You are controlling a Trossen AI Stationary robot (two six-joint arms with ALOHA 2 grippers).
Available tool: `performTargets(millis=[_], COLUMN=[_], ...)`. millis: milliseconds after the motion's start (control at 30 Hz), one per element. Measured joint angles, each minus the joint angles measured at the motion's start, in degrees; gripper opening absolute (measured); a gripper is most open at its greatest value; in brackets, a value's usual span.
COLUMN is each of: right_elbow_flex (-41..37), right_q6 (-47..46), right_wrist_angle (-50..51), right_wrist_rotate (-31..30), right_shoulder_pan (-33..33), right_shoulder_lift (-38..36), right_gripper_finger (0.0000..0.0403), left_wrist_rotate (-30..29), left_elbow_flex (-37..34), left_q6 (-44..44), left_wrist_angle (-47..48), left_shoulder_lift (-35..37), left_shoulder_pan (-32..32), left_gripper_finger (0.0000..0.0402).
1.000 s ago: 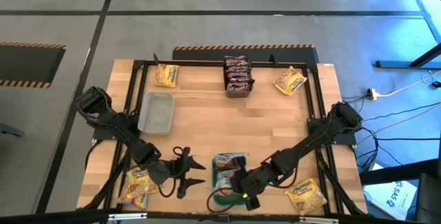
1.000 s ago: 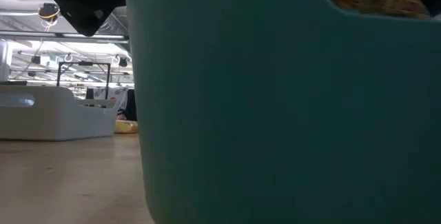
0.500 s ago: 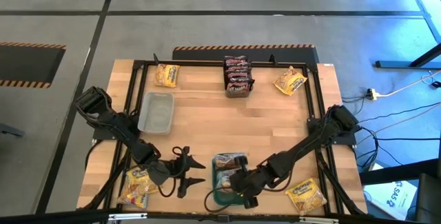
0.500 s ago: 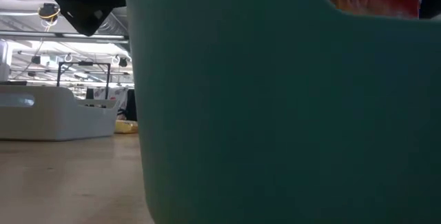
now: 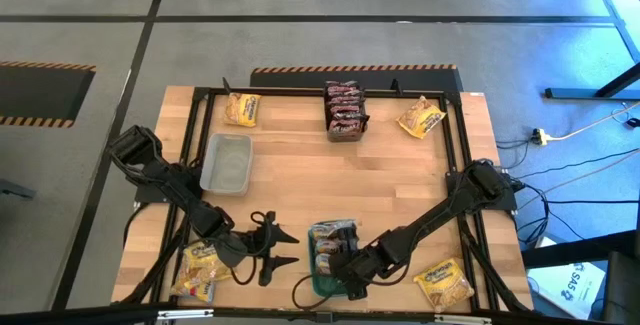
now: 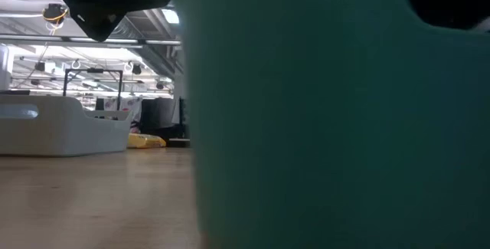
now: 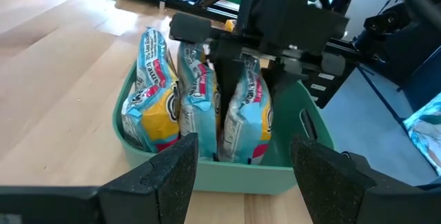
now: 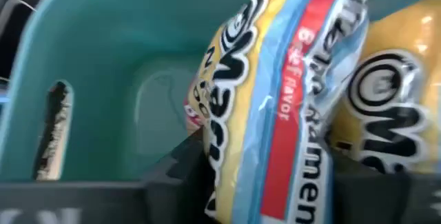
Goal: Sort Maruchan noodles
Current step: Put the blue noodle pack into the blue bin
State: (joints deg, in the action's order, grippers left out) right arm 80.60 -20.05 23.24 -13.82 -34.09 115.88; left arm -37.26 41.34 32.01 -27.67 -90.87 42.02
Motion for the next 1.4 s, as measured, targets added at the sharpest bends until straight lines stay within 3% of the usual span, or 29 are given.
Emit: performTargets(millis=[200,400,700,1233,1400], right_elbow_flex=[1.2,5.0,5.5,4.6,-2.2], right_q6=[0.7,3.8,8.0,20.2,23.7], right_wrist_angle=[1.0,6.8,7.2,1.8,-4.5], right_wrist_rotate=[0.7,-0.4,-9.7,-10.0,-2.8], right_shoulder_pan=[0.3,0.0,0.0,0.0,0.0], right_shoulder_lift=[0.3,-1.4,-4.1,-7.7,-10.9], right_gripper_finger=[0.0225,0.0258,0.0253,0.0248,0.0248], left_wrist_rotate=[0.0,0.0,-0.1,-1.1,-0.9], left_elbow_flex=[0.0,0.0,0.0,0.0,0.0], left_q6=[-0.8,-0.8,-0.6,-1.1,-1.2], left_wrist_angle=[0.1,0.1,-0.2,-1.1,-2.2], left_shoulder_lift=[0.0,0.0,0.0,0.0,1.8], left_shoulder_pan=[0.0,-0.1,-0.4,-1.4,-0.8], left_gripper_finger=[0.0224,0.0224,0.0224,0.0224,0.0224])
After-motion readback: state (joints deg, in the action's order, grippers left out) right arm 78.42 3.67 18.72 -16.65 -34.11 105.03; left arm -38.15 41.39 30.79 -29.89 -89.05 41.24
